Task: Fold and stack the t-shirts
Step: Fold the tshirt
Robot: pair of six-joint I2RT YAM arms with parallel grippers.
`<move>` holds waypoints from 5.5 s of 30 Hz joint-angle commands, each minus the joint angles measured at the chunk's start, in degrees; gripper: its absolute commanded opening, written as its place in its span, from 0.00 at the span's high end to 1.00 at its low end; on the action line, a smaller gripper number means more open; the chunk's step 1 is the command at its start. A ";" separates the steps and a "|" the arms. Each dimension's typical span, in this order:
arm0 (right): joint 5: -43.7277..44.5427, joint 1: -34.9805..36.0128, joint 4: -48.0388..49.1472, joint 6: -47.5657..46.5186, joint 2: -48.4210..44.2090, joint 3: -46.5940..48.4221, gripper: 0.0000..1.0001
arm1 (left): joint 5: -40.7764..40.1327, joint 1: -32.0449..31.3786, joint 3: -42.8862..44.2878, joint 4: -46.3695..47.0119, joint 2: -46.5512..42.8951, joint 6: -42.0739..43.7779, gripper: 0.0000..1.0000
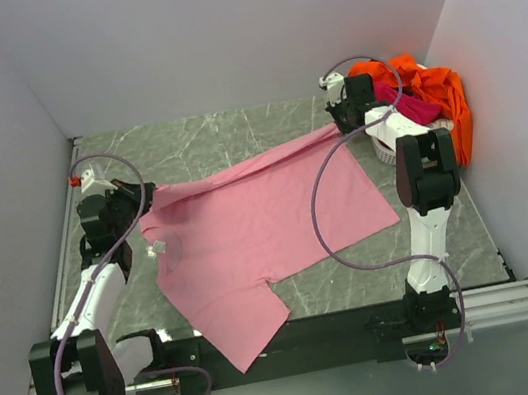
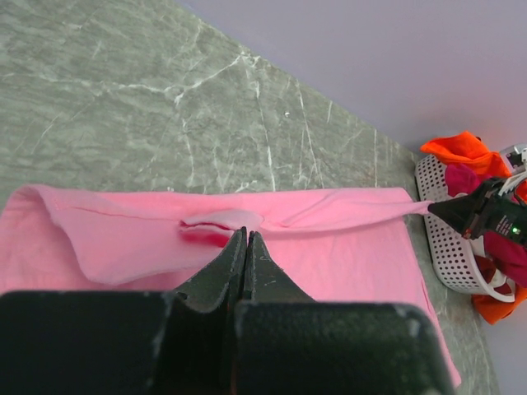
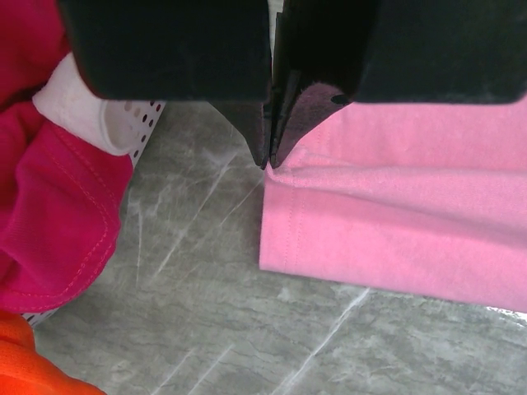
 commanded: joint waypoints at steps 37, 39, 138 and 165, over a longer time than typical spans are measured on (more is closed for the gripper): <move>-14.13 -1.05 -8.69 -0.25 -31.03 -19.18 0.52 | 1.43 -3.00 -6.62 -15.47 -7.58 -4.14 0.99; -15.45 -1.13 -9.92 0.10 -31.99 -19.45 0.53 | 2.49 -3.62 -7.33 -16.96 -7.41 -5.46 0.89; -32.03 24.97 -16.43 -15.66 -49.85 -37.58 0.49 | -5.80 -5.50 13.05 -34.47 -1.72 9.13 0.58; -14.15 9.07 -19.49 -1.03 -27.28 -14.93 0.70 | -14.92 -1.77 49.25 -44.92 56.57 10.70 1.00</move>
